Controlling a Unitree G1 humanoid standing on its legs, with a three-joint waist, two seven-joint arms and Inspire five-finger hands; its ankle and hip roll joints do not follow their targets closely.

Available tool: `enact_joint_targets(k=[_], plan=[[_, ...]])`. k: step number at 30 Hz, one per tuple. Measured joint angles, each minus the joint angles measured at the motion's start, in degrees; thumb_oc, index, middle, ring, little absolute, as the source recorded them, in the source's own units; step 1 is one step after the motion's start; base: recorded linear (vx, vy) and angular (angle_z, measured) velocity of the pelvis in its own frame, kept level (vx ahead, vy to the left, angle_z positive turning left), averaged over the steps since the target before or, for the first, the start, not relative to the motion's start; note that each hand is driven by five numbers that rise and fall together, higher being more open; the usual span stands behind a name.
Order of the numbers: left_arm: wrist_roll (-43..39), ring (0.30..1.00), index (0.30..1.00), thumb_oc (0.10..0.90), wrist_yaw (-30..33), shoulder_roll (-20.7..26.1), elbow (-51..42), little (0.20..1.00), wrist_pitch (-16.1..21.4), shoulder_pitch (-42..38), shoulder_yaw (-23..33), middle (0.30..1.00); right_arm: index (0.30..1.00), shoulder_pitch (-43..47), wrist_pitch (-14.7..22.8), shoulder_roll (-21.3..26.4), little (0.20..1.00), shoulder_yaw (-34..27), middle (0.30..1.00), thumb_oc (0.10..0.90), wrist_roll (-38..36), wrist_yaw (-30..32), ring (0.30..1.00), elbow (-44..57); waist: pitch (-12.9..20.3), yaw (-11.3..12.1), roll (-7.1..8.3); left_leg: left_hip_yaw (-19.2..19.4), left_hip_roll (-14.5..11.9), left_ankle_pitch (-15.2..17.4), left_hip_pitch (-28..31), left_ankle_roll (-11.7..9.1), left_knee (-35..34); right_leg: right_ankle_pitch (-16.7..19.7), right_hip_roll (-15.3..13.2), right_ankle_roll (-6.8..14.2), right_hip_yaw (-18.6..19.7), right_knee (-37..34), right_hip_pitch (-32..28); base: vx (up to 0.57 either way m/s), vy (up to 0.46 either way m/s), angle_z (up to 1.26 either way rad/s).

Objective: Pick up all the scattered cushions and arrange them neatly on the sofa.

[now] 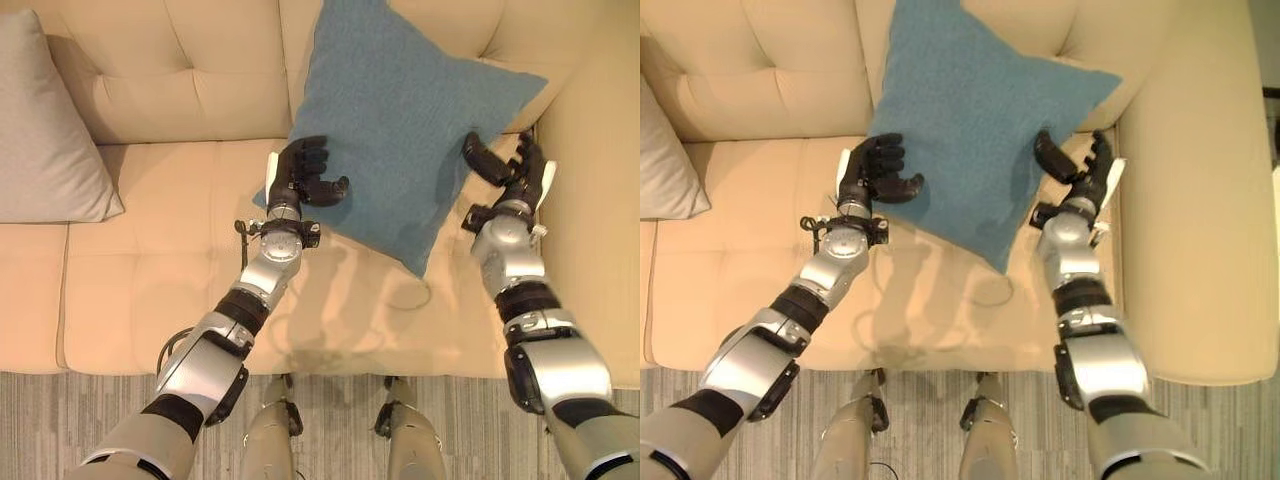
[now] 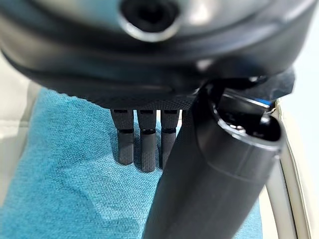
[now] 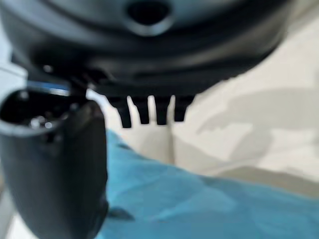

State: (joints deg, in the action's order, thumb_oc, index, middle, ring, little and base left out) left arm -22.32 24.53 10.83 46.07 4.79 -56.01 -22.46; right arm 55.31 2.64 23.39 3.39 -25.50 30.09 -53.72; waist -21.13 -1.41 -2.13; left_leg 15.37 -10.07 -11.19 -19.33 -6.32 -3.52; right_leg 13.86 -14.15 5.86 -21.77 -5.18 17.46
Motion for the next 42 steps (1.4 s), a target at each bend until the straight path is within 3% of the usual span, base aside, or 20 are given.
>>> enact_joint_targets(k=[4, 11, 17, 19, 21, 22, 25, 33, 42], plan=[[0.0, 0.900, 0.900, 0.800, 0.0, -0.2, 0.0, 0.900, 0.0, 0.0, 0.1, 0.900, 0.900, -1.2, 0.4, -2.7, 0.900, 0.6, 0.900, 0.800, -3.0, -2.4, 0.900, -2.5, 0.0, 0.1, 0.00, 0.0, 0.0, -0.1, 0.0, 0.0, 0.0, 0.0, 0.0, 0.0, 0.0, 0.0, 0.0, 0.00, 0.000, 0.00], [0.0, 0.900, 0.900, 0.800, 0.1, -0.2, -0.2, 0.900, 0.0, 0.0, 0.3, 0.900, 0.900, -1.2, 1.8, -3.3, 0.900, -0.5, 0.900, 0.800, -3.5, -2.6, 0.900, -4.4, 0.0, 0.6, -0.01, -0.1, 0.0, -0.1, 0.0, 0.0, 0.0, 0.0, 0.0, 0.0, -0.2, 0.0, 0.0, 0.00, 0.004, 0.00], [0.6, 0.900, 0.900, 0.800, 0.5, -3.3, -1.1, 0.900, 0.1, -0.3, 0.0, 0.900, 0.900, 3.4, 2.2, -0.3, 0.900, -6.0, 0.900, 0.800, -10.7, -6.0, 0.900, -17.1, 0.1, 2.4, -0.18, -1.6, 0.2, -0.1, -0.3, 0.0, 0.1, 0.0, -0.3, 0.0, -2.3, 0.0, -1.0, 0.00, 0.011, 0.13], [0.5, 0.900, 0.900, 0.800, 0.4, -4.0, -1.1, 0.900, 0.4, -0.4, -0.1, 0.900, 0.686, 3.7, 2.1, 0.3, 0.686, -5.9, 0.686, 0.657, -13.5, -7.5, 0.686, -18.2, 0.2, 3.3, -0.31, -2.2, 0.2, -0.3, -0.9, 0.1, 0.2, 0.0, -0.2, 0.0, -3.1, 0.0, -1.0, 0.01, -0.006, 0.14], [0.4, 0.900, 0.900, 0.800, 0.0, -4.1, -1.0, 0.900, 0.7, -0.3, 0.0, 0.900, 0.533, 3.7, 1.8, 0.7, 0.533, -6.0, 0.533, 0.555, -16.0, -9.5, 0.533, -18.6, 0.2, 3.7, -0.31, -2.7, 0.2, -0.4, -1.3, 0.2, 0.3, 0.0, -0.2, 0.0, -3.5, 0.0, -1.0, 0.00, 0.002, 0.10], [0.2, 0.900, 0.900, 0.800, -0.1, -4.0, -0.9, 0.900, 0.7, -0.3, 0.0, 0.900, 0.300, 3.8, 1.8, 0.7, 0.300, -6.0, 0.300, 0.400, -17.6, -10.7, 0.300, -19.2, 0.2, 3.9, -0.34, -3.0, 0.3, -0.5, -1.4, 0.2, 0.3, 0.0, -0.3, 0.0, -3.8, 0.0, -1.0, 0.00, -0.013, 0.12], [-0.1, 0.900, 0.900, 0.800, -0.6, -4.1, -0.6, 0.900, 1.2, -0.4, 0.1, 0.900, 0.300, 3.8, 1.8, 0.8, 0.300, -5.9, 0.300, 0.400, -22.3, -14.0, 0.300, -20.1, 0.2, 4.2, -0.41, -3.5, 0.3, -0.7, -2.1, 0.3, 0.3, 0.0, -0.3, 0.0, -4.7, 0.0, -1.0, 0.00, -0.003, 0.12], [-2.5, 0.900, 0.900, 0.800, -4.0, -6.0, 1.5, 0.900, 1.5, -0.9, -0.1, 0.900, 0.300, 3.8, 1.5, 2.9, 0.300, -1.5, 0.300, 0.400, -22.5, -16.4, 0.300, -22.0, 0.3, 5.5, -0.57, -4.1, 0.4, -0.7, -3.5, 0.3, 1.4, 0.0, -0.4, 0.0, -4.9, 0.0, -0.8, -0.01, 0.010, 0.03], [-4.6, 0.900, 0.900, 0.800, -4.2, -4.6, 1.7, 0.900, 3.3, -1.4, -2.8, 0.900, 0.300, 6.2, -0.1, 7.6, 0.300, 5.0, 0.300, 0.400, -15.1, -14.4, 0.300, -21.9, 0.3, 5.7, -0.60, -5.3, 0.4, -0.7, -5.5, 0.3, 2.3, 0.0, -0.4, 0.0, -6.1, 0.0, 0.0, -0.01, 0.000, 0.05]])
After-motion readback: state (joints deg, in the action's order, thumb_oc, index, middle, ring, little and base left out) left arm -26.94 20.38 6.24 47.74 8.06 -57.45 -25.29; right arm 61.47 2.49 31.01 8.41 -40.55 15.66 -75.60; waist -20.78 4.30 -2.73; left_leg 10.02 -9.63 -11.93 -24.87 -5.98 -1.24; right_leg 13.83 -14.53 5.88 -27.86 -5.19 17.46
